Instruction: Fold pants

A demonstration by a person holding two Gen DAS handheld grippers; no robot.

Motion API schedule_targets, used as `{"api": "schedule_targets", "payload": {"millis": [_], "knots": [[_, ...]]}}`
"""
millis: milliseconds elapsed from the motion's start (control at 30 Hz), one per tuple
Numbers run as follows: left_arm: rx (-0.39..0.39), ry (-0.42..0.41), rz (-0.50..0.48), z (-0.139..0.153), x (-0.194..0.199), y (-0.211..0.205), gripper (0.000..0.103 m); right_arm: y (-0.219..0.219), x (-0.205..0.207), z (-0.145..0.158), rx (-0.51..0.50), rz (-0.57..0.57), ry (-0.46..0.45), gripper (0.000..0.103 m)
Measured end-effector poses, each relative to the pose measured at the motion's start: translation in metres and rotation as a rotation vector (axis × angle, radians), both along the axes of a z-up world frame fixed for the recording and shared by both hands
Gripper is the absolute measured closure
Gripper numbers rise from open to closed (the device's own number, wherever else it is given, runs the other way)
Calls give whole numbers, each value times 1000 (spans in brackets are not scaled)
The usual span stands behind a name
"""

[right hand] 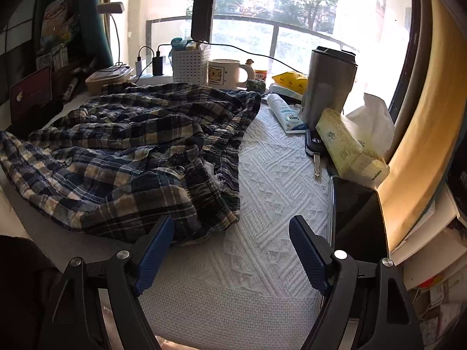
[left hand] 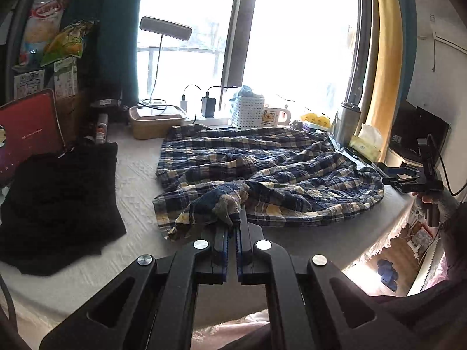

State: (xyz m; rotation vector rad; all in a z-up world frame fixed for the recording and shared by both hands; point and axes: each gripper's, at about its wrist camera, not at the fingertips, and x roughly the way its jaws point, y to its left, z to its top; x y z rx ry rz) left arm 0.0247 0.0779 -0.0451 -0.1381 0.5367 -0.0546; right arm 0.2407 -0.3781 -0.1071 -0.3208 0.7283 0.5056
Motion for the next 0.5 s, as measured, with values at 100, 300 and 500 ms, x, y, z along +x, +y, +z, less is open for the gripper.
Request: {"api": "schedule_targets", "payload": {"millis": [100,300,500], "knots": [[10,14,24,-3,8,8,100,5,8,3,33,89,31,21],[37,47,14,-9,15,5,100,35,17,-17,18,223,113,25],[38,27,-21,1,6,1,100,50,11,-24,12,280,109,85]]}}
